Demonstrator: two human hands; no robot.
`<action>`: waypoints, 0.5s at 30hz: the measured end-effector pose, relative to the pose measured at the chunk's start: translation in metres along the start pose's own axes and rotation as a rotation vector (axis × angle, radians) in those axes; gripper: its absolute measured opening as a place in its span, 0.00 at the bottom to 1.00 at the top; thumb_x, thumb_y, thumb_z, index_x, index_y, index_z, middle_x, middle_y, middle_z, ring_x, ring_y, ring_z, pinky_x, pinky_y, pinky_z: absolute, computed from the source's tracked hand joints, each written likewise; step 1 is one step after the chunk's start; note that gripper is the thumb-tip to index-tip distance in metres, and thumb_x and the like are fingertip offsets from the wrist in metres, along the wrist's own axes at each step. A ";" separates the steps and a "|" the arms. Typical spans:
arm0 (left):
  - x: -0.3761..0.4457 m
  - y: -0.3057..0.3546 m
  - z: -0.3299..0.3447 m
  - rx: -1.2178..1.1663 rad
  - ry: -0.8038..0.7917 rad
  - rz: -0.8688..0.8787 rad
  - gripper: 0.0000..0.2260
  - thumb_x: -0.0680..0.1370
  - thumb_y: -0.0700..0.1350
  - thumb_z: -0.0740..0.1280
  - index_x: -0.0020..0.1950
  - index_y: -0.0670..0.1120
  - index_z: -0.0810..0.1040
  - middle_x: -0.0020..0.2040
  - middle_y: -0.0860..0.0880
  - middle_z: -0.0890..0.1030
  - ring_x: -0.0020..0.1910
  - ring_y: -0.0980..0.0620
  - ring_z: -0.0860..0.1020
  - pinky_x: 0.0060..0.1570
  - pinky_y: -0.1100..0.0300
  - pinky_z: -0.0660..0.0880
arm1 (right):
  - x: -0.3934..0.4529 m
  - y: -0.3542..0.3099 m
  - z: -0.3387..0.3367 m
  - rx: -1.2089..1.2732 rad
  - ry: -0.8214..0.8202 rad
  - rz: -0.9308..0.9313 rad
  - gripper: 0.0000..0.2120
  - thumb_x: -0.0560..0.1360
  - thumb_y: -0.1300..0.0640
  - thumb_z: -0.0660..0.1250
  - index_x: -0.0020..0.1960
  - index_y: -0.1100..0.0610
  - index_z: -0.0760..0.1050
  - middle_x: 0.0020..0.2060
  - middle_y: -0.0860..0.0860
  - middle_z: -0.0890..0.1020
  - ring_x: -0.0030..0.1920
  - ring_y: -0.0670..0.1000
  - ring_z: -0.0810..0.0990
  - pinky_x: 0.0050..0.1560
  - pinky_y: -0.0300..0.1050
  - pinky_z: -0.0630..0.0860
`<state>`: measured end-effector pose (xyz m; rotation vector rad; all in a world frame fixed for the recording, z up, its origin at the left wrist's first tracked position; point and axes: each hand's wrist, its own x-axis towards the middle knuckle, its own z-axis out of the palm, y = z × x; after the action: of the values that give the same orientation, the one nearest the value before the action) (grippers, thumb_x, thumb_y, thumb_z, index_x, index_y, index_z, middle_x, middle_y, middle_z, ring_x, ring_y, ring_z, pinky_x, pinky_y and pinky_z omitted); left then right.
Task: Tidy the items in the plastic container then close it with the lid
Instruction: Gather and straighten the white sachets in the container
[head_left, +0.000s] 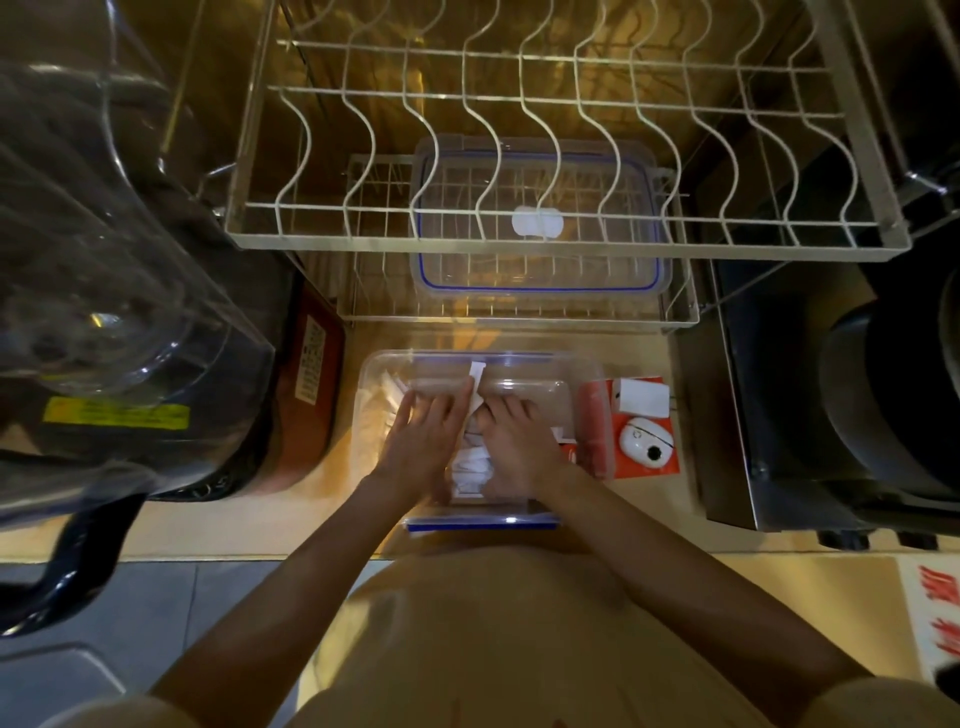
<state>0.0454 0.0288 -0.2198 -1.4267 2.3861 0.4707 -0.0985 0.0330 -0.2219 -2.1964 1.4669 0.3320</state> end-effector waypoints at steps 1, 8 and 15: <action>-0.001 0.002 -0.001 -0.002 0.023 -0.007 0.58 0.65 0.52 0.74 0.70 0.45 0.26 0.72 0.43 0.61 0.73 0.42 0.58 0.74 0.46 0.45 | 0.000 -0.002 0.001 0.020 0.007 0.006 0.41 0.64 0.48 0.74 0.71 0.59 0.59 0.71 0.56 0.63 0.70 0.57 0.61 0.71 0.51 0.57; -0.004 0.005 -0.001 -0.068 0.098 -0.065 0.52 0.70 0.48 0.70 0.69 0.45 0.26 0.70 0.45 0.67 0.74 0.45 0.60 0.74 0.51 0.41 | 0.005 -0.005 -0.001 0.047 -0.001 0.004 0.30 0.68 0.53 0.72 0.66 0.59 0.66 0.65 0.55 0.70 0.66 0.55 0.67 0.67 0.48 0.64; 0.002 -0.004 -0.002 0.028 -0.022 0.015 0.36 0.69 0.52 0.70 0.72 0.45 0.58 0.72 0.45 0.64 0.73 0.46 0.59 0.75 0.48 0.43 | 0.008 -0.006 -0.004 0.072 -0.059 0.017 0.26 0.71 0.54 0.70 0.65 0.61 0.69 0.65 0.59 0.72 0.65 0.57 0.69 0.65 0.49 0.66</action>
<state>0.0478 0.0240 -0.2192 -1.3863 2.3782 0.4528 -0.0905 0.0264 -0.2207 -2.1012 1.4439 0.3419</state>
